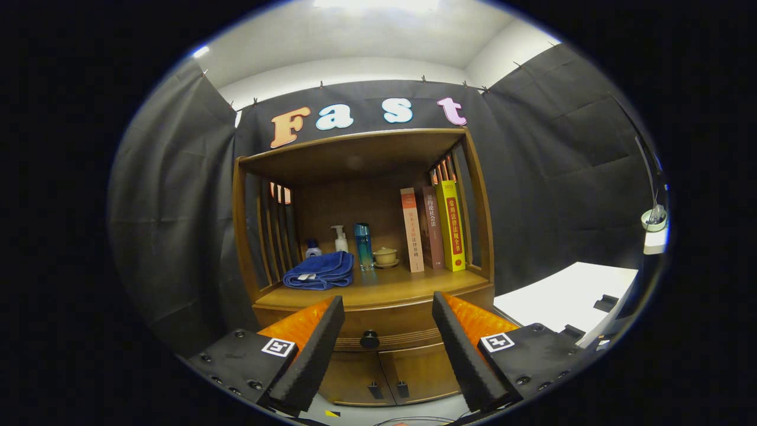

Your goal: Pull open the drawer, take out the items inside it, and place them on the countertop above the cabinet.

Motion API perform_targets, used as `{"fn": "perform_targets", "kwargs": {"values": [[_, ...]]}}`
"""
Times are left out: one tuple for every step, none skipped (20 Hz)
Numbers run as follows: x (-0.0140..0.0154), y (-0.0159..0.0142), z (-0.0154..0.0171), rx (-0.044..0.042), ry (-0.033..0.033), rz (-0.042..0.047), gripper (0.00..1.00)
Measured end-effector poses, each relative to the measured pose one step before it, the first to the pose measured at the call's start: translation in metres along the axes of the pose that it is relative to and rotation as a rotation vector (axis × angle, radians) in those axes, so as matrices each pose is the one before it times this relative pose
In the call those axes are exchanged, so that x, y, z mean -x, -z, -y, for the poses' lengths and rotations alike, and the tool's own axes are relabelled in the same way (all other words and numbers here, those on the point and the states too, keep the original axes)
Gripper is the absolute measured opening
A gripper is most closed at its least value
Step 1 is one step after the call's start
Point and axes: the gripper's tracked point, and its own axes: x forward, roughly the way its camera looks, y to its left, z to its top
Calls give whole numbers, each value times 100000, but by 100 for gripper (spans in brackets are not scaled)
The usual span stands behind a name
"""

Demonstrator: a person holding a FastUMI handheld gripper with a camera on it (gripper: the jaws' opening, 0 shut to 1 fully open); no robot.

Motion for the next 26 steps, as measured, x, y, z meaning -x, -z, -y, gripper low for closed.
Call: {"fn": "perform_targets", "kwargs": {"values": [[-16,46,-327,-156,-760,326,98],[-73,73,-206,-665,-468,306,98],[-75,124,-205,-1183,-556,199,98],[26,170,-406,-1293,-1094,308,98],[-225,76,-536,-745,-1255,377,98],[-271,-30,-576,176,-958,664,98],[-294,79,-339,982,-365,717,98],[-283,82,-203,1121,76,595,98],[-383,373,-186,999,57,292,98],[-268,522,-379,829,-740,346,98],[-357,617,-536,836,-1173,-188,98],[-451,727,-675,779,-1320,-341,98],[-432,835,-501,612,-1126,-693,98],[-389,716,-312,519,-710,-444,98],[-377,651,-177,842,-878,42,98],[-438,795,-287,1230,-830,159,98],[-417,822,-19,1629,-287,369,98],[-515,1138,26,1571,-9,-293,98],[-516,1111,41,847,-11,-450,98],[-665,1211,-38,352,-64,-806,98],[-595,1144,19,85,-118,-698,98],[-644,1214,51,-127,-4,-1050,98],[-487,1271,-27,-542,-218,-1685,98],[-492,1456,25,-1070,-358,-2618,98],[-462,1289,-29,-1097,-180,-2432,98],[-595,1392,71,-348,-112,-2835,98]]}}
